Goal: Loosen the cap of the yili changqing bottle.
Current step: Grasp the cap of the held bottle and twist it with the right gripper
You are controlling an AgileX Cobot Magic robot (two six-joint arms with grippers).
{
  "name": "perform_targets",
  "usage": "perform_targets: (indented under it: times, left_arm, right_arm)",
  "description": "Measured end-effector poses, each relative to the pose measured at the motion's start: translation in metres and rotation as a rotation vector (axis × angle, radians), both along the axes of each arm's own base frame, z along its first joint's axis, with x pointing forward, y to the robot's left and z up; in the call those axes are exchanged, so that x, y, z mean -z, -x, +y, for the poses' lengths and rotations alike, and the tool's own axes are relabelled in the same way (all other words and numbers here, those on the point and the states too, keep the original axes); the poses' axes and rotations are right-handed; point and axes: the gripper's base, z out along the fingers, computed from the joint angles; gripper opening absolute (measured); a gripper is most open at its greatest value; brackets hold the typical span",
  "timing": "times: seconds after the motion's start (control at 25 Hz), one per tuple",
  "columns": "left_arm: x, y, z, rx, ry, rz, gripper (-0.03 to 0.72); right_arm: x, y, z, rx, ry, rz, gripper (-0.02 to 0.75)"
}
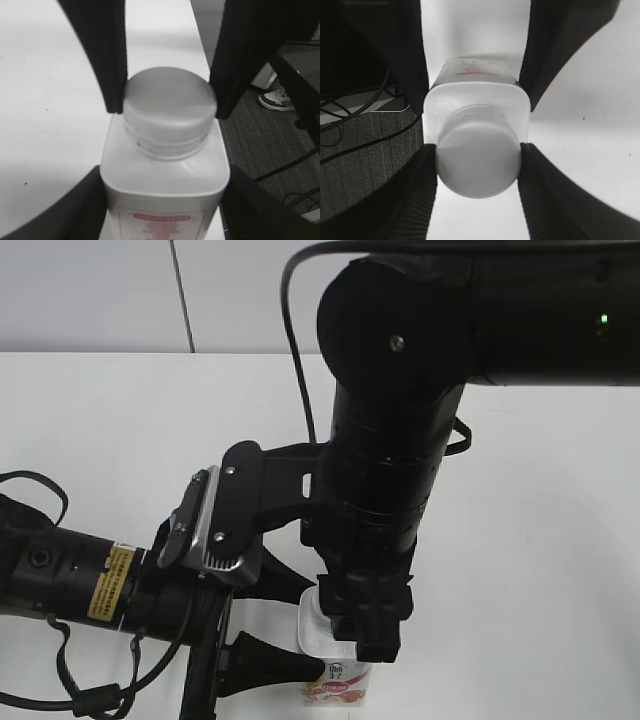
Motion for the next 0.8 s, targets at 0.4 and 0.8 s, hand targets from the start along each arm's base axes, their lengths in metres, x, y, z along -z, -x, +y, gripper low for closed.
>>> perform_targets:
  times: [0.4,0.8]
  left_arm:
    - [0.0,0.0,0.0,0.0,0.0,0.003,0.429]
    - [0.0,0.0,0.0,-0.007,0.001,0.007,0.429]
  right_arm:
    - [0.0,0.0,0.0,-0.005,0.002,0.004,0.448]
    - [-0.025,0.008,-0.007,0.083,-0.046,-0.004,0.58]
